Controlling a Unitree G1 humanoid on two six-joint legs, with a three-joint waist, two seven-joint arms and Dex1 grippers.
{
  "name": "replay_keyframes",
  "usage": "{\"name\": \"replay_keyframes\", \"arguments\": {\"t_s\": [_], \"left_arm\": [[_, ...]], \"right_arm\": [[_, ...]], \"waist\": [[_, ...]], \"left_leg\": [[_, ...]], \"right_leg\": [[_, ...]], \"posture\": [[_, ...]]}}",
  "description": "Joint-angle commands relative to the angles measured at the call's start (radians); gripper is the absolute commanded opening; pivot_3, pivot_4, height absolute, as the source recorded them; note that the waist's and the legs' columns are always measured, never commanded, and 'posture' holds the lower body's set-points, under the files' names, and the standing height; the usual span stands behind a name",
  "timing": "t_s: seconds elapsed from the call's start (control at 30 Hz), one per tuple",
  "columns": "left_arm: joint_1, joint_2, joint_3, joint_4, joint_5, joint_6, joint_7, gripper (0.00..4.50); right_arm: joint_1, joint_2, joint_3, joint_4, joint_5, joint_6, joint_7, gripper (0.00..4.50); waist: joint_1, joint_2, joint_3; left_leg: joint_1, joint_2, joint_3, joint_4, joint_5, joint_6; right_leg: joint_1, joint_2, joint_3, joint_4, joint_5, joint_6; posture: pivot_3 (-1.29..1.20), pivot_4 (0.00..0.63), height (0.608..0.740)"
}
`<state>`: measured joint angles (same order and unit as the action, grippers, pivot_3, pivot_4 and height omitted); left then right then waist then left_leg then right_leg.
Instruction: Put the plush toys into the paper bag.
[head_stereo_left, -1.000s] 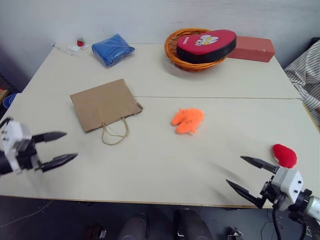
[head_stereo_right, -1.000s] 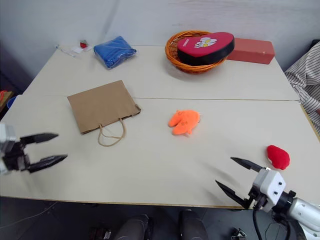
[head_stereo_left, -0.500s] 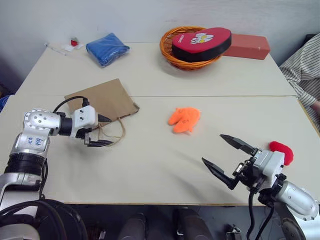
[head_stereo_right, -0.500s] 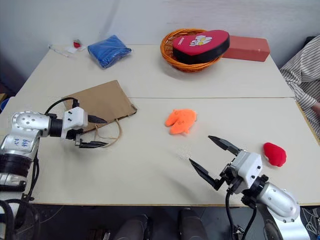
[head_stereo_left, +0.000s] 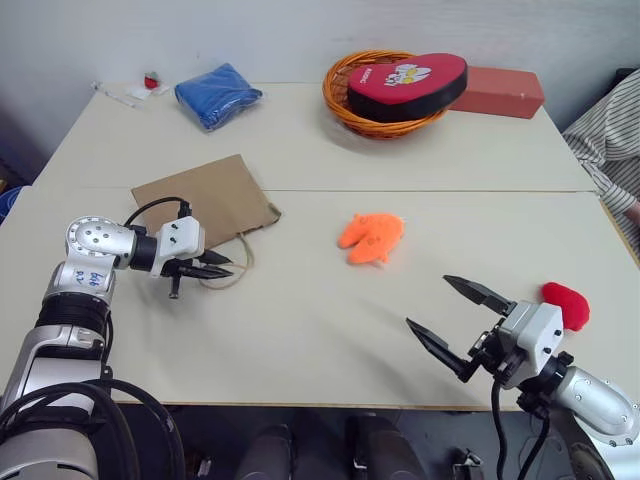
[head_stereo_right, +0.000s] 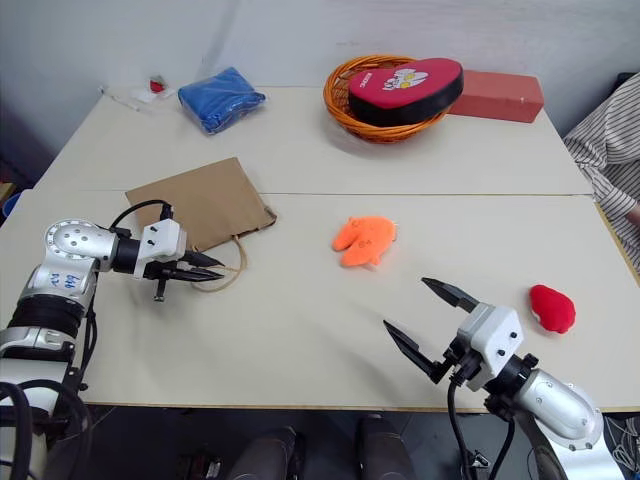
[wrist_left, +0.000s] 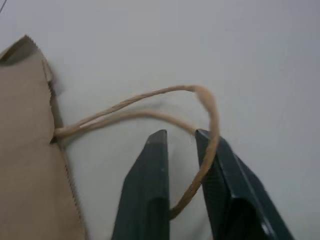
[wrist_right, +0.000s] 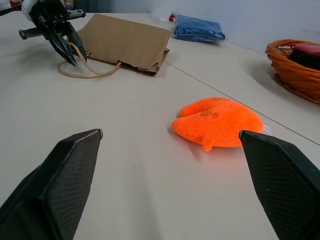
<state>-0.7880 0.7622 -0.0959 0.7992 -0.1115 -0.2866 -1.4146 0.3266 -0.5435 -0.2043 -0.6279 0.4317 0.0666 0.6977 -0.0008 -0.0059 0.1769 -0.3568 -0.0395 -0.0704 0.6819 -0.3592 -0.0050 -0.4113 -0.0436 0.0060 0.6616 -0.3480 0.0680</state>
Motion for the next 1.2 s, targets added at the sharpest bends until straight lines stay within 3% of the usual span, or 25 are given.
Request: {"name": "replay_keyframes", "arguments": {"t_s": [0.03,0.17,0.27,0.43,0.63,0.83,1.2], "left_arm": [[-0.024,-0.02,0.062,-0.089,-0.117,0.097,-0.065,0.07],[-0.002,-0.075,0.085,-0.32,-0.269,0.341,-0.102,0.07],[0.023,-0.096,0.078,-0.477,-0.335,0.481,-0.084,0.0],[0.043,-0.162,0.071,-0.682,-0.437,0.668,-0.014,0.0],[0.066,-0.17,0.071,-0.749,-0.467,0.757,0.009,0.0],[0.074,-0.173,0.082,-0.772,-0.491,0.801,0.035,0.0],[0.096,-0.172,0.084,-0.81,-0.548,0.879,0.057,0.0]], "right_arm": [[0.017,0.0,-0.043,-0.033,0.03,-0.003,-0.007,4.5],[0.031,-0.022,-0.048,-0.054,0.057,0.025,0.012,4.5],[0.01,-0.047,-0.013,-0.088,0.084,0.077,0.022,3.88],[-0.212,-0.047,0.158,-0.101,0.027,0.23,-0.058,2.1],[-0.411,-0.014,0.32,0.015,-0.067,0.31,-0.083,0.02],[-0.51,0.034,0.453,0.186,-0.196,0.273,-0.076,0.02],[-0.661,0.228,0.56,0.442,-0.303,0.155,-0.069,0.02]], "waist": [[0.001,0.0,0.0],[0.005,-0.001,0.0],[0.001,-0.001,0.0],[-0.012,-0.001,0.0],[-0.003,-0.001,0.0],[0.0,-0.001,0.0],[-0.011,-0.001,0.0]], "left_leg": [[0.0,0.0,0.0,0.0,0.0,0.0],[0.0,0.0,0.0,0.001,0.0,0.0],[0.0,0.0,0.0,0.001,0.0,0.0],[0.002,0.0,-0.001,0.002,0.0,0.0],[0.001,0.0,-0.001,0.001,0.001,-0.001],[0.0,-0.001,-0.002,0.002,0.0,-0.001],[0.0,-0.001,-0.002,0.001,0.001,-0.001]], "right_leg": [[0.0,0.0,0.0,0.0,0.0,0.0],[0.001,0.0,0.0,0.001,0.0,0.0],[0.001,0.0,0.001,0.001,0.0,0.001],[0.001,0.001,0.002,0.003,0.0,0.001],[0.0,0.001,0.002,0.002,0.0,0.001],[0.0,0.0,0.001,0.001,0.0,0.001],[-0.002,0.001,0.001,0.002,0.0,0.001]], "posture": [[0.0,0.15,0.74],[0.0,0.15,0.74],[0.0,0.15,0.74],[0.0,0.15,0.74],[0.0,0.15,0.74],[0.0,0.15,0.74],[0.0,0.15,0.74]]}}
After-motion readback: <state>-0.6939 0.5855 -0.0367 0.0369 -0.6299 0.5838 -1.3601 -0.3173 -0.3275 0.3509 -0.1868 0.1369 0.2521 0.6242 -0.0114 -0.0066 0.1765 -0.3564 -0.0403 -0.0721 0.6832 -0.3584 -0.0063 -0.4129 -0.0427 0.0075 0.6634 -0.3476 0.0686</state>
